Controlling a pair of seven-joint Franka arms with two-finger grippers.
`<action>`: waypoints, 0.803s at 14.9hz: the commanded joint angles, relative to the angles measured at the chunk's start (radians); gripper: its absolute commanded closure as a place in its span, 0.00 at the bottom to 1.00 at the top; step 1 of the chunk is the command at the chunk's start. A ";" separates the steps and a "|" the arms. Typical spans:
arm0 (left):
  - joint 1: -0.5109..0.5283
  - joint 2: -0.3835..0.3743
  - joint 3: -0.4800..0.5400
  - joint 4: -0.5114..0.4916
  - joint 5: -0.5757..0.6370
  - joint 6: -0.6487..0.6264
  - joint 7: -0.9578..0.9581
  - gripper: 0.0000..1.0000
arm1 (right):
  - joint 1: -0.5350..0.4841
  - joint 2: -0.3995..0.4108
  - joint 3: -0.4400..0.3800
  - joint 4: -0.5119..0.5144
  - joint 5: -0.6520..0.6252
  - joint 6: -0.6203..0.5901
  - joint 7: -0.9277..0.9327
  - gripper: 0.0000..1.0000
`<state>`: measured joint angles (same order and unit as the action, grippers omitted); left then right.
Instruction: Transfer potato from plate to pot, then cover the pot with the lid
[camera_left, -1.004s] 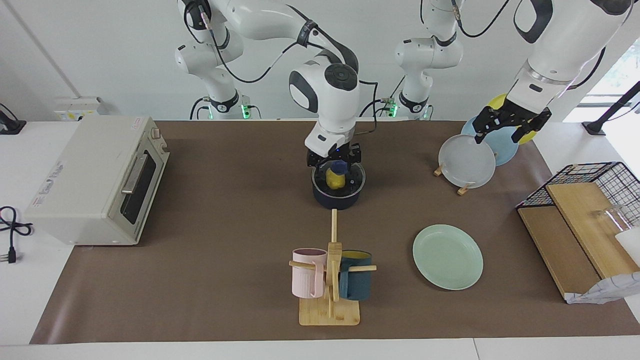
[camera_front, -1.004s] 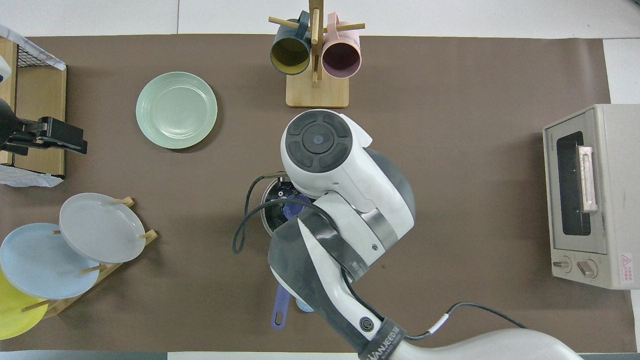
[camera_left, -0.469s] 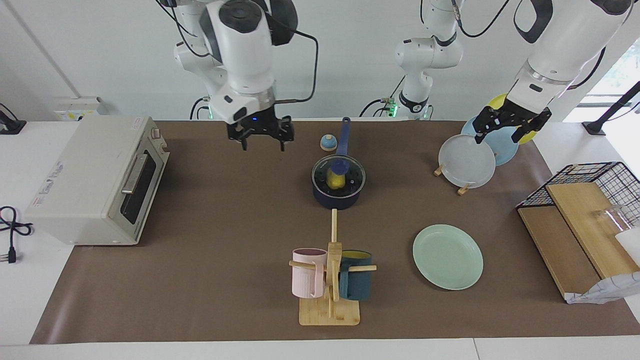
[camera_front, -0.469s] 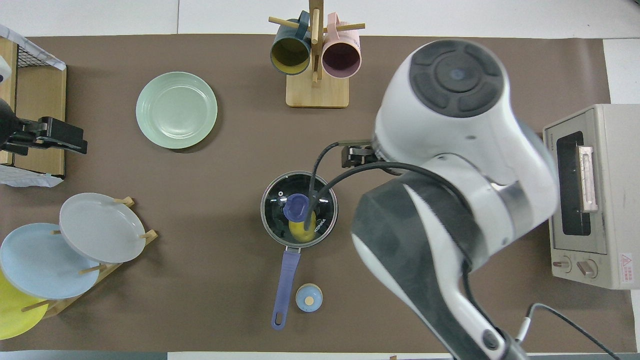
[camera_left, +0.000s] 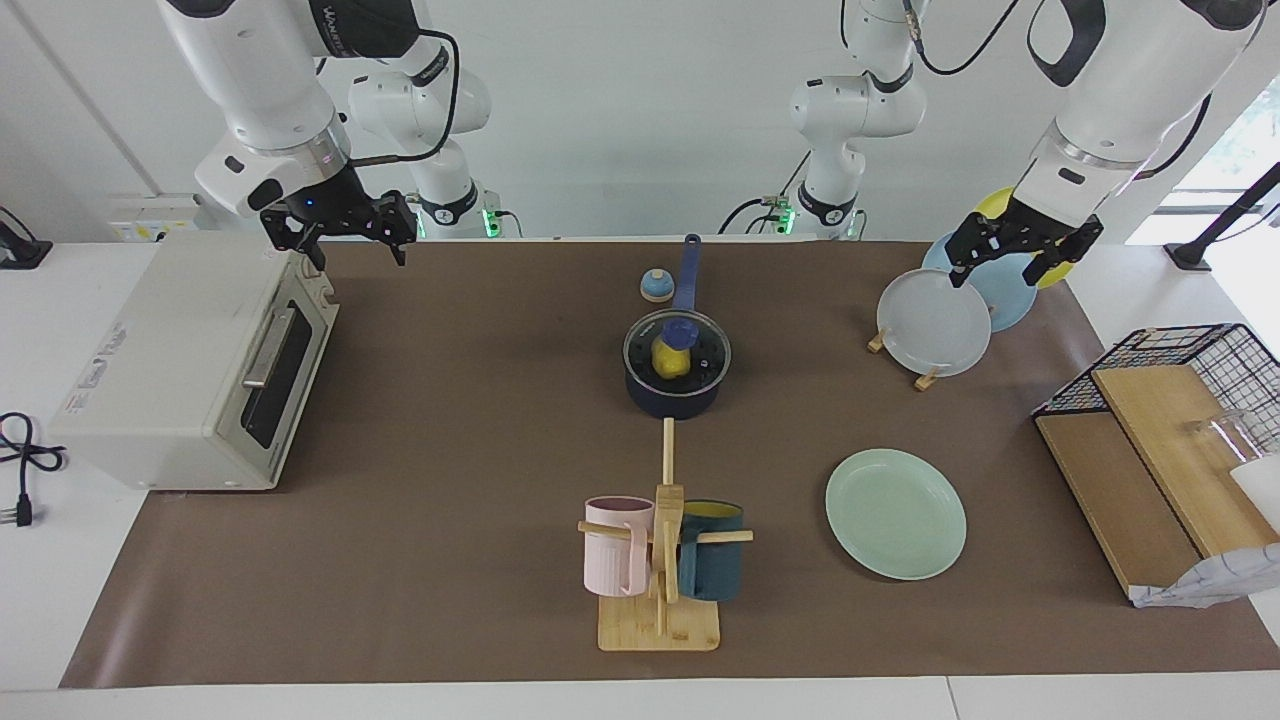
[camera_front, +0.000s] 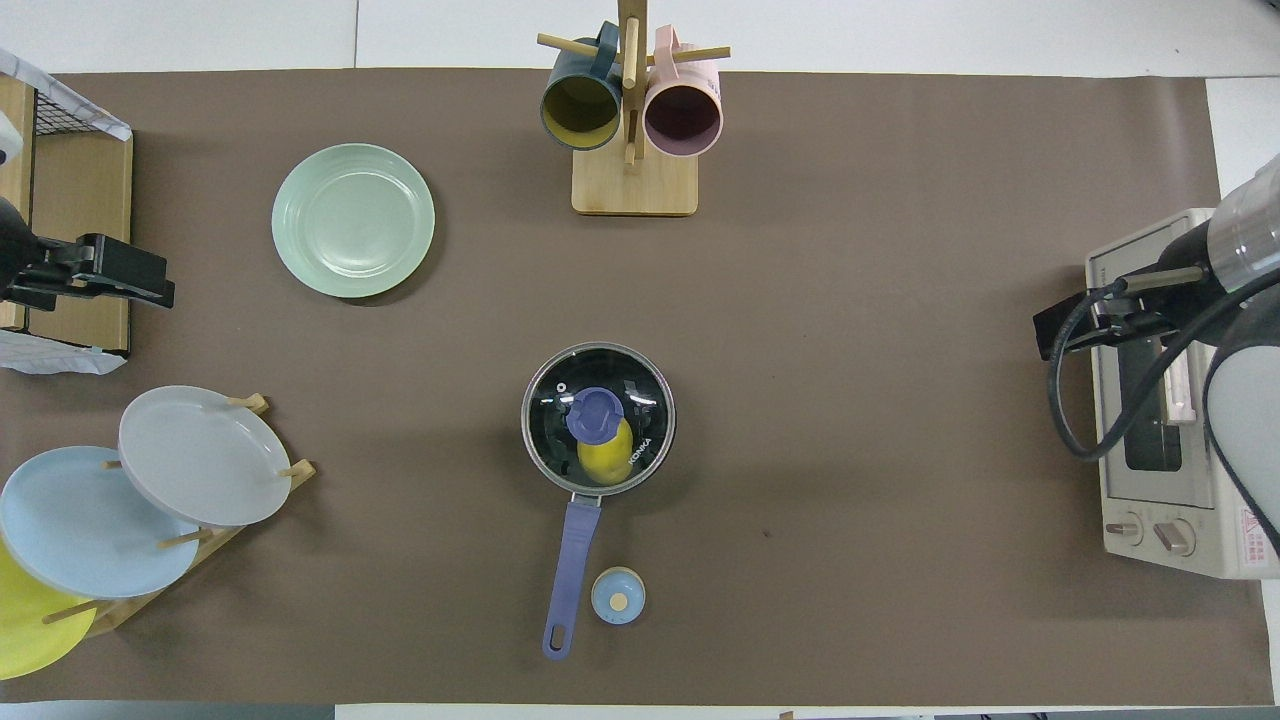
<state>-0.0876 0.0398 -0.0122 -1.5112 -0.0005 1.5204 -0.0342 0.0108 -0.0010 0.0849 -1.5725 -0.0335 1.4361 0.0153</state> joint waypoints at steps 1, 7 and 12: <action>0.011 -0.020 -0.005 -0.021 -0.015 0.006 0.005 0.00 | -0.020 -0.048 0.013 -0.066 -0.017 0.012 -0.017 0.00; 0.011 -0.020 -0.005 -0.021 -0.015 0.006 0.005 0.00 | -0.026 -0.027 0.018 -0.054 -0.043 0.024 -0.017 0.00; 0.011 -0.020 -0.005 -0.021 -0.015 0.006 0.005 0.00 | -0.034 -0.024 0.019 -0.046 -0.042 0.026 -0.017 0.00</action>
<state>-0.0876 0.0397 -0.0122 -1.5112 -0.0006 1.5203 -0.0341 -0.0012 -0.0139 0.0864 -1.6043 -0.0673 1.4490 0.0152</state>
